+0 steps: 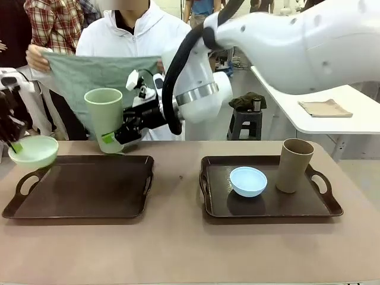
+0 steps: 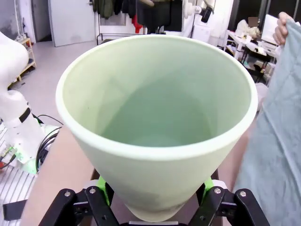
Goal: Set up a tray with a mat and arrange the tableware.
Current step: Pick up the Picnic Bowl and Reusable plastic cup from the Handle tray in front of the human's position and hold them in the air, then place the Picnic Bowl and Reusable plastic cup back onto the Handle tray in front of the human's position.
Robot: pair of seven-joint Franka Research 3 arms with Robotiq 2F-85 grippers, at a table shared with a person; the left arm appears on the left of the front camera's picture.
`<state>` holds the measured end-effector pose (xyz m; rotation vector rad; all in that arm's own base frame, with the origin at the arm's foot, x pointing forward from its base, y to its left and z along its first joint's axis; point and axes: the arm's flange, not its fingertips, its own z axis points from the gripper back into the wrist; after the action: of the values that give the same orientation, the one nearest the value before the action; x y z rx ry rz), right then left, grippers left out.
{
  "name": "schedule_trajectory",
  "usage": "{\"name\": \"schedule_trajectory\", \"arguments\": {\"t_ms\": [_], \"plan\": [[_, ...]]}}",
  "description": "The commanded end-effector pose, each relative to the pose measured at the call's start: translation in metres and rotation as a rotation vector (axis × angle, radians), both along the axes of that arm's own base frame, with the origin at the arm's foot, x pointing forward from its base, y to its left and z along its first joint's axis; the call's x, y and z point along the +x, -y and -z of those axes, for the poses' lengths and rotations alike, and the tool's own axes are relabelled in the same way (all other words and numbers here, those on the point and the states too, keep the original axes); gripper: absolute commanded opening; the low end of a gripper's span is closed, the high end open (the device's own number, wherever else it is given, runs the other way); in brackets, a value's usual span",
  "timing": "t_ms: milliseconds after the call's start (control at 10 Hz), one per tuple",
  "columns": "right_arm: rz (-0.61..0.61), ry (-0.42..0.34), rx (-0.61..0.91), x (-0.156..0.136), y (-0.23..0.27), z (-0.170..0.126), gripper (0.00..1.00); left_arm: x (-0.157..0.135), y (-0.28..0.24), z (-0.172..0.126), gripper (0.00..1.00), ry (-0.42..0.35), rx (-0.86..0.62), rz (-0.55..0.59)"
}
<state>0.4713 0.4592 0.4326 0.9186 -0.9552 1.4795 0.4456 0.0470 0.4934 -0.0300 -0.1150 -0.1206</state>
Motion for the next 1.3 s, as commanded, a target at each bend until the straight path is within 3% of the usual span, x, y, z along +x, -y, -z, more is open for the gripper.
{"name": "schedule_trajectory", "arguments": {"t_ms": [0,200,400,500,1200], "plan": [[0.021,0.003,-0.073,-0.020,0.006,-0.018,0.61,-0.011,-0.003,-0.026,0.00,0.046,0.004,-0.029],[0.016,0.025,-0.087,-0.035,0.000,-0.045,0.61,-0.028,-0.003,-0.061,0.00,0.118,0.011,-0.043],[0.021,0.023,-0.073,-0.034,0.002,-0.048,0.61,-0.035,-0.004,-0.080,0.00,0.151,0.039,-0.076],[-0.004,0.036,-0.060,-0.034,-0.002,-0.050,0.61,-0.029,-0.003,-0.069,0.00,0.132,-0.002,-0.017],[-0.004,0.036,-0.060,-0.034,-0.002,-0.050,0.61,-0.029,-0.003,-0.069,0.00,0.132,-0.002,-0.017]]}}
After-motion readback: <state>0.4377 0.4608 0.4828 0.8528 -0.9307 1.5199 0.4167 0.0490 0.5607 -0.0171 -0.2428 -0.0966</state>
